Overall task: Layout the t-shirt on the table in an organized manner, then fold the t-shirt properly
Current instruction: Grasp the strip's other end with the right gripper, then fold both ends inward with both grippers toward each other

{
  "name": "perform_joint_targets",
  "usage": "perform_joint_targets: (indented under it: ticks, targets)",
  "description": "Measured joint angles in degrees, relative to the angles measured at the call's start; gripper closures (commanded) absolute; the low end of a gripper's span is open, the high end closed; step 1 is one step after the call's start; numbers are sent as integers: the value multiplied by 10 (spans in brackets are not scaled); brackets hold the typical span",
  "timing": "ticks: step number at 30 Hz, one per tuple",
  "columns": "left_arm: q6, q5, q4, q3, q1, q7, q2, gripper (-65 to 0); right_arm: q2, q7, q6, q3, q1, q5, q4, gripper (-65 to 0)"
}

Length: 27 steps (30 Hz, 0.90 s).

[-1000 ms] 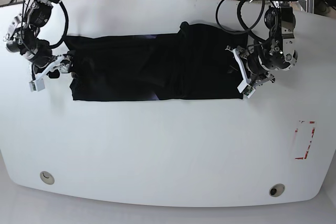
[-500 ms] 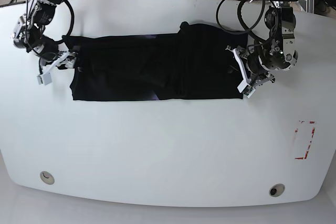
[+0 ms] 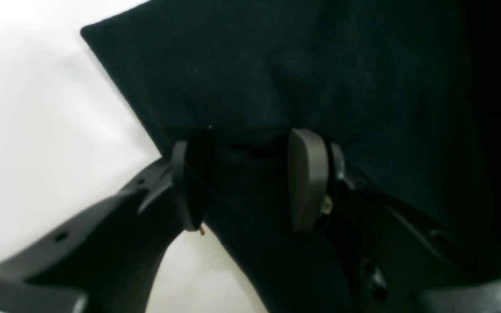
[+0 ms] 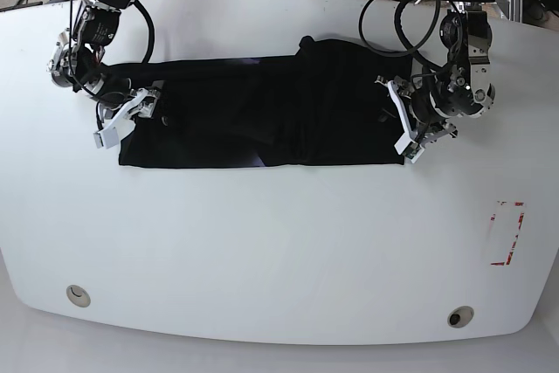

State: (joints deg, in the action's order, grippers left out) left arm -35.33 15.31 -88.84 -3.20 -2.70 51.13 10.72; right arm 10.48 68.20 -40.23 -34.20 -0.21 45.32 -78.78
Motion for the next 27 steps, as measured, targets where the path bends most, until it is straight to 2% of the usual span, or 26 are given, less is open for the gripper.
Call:
perform_joint_targets:
  ticks: [5, 6, 10, 16, 23, 27]
  targets:
    - [5, -7, -2, 26, 3, 0, 3, -274, 0, 15, 3, 22, 2, -10, 2, -13]
    - [7, -8, -1, 31, 5, 0, 2, -274, -1, 17, 4, 26, 2, -15, 1, 0]
    - [9, -15, 0, 46, 8, -1, -9, -274, 3, 23, 6, 26, -2, -17, -37, -11]
    - [10, -12, 0, 80, 15, -1, -38, -274, 29, 31, 6, 26, -27, -16, -161, 0]
    - [6, -8, 3, 123, 21, 2, -55, -274, 25, 117, 4, 28, -33, -12, -281, 0]
    - [6, -9, 7, 123, 21, 3, -67, -274, 22, 132, 3, 28, -37, -11, -336, 0]
